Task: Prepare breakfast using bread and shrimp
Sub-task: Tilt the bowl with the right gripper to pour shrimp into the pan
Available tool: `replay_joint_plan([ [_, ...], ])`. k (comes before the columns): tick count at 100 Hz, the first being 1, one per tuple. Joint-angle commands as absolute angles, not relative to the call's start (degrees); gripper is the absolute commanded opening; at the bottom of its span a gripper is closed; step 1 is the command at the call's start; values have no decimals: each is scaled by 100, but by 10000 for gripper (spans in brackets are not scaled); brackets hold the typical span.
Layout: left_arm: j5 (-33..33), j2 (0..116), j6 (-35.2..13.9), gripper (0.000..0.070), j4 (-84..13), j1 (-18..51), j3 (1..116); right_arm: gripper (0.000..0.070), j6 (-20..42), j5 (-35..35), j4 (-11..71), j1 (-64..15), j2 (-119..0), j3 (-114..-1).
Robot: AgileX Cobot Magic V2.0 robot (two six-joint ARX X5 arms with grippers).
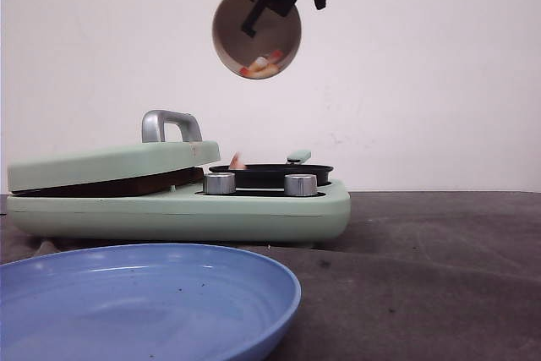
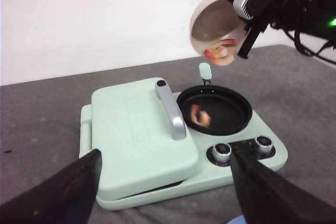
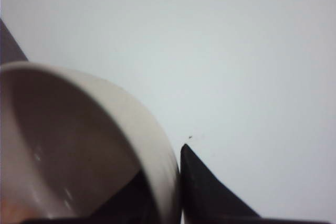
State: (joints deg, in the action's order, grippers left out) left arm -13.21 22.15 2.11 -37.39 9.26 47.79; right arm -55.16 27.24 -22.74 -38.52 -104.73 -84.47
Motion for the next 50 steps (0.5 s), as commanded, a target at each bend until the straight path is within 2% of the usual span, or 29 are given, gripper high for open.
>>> replay_joint_plan([
  [1, -1297, 2235, 309, 416, -3688, 928, 4825, 0, -5756, 2762, -2482, -3848, -10567, -8530],
  [25, -1319, 2235, 381, 416, -3684, 930, 4825, 0, -6139, 2757, -2869, -3789, -10608, -8530],
  [50, -1334, 2235, 381, 416, -3684, 930, 4825, 0, -5531, 3037, -2744, -3785, -10608, -8530],
])
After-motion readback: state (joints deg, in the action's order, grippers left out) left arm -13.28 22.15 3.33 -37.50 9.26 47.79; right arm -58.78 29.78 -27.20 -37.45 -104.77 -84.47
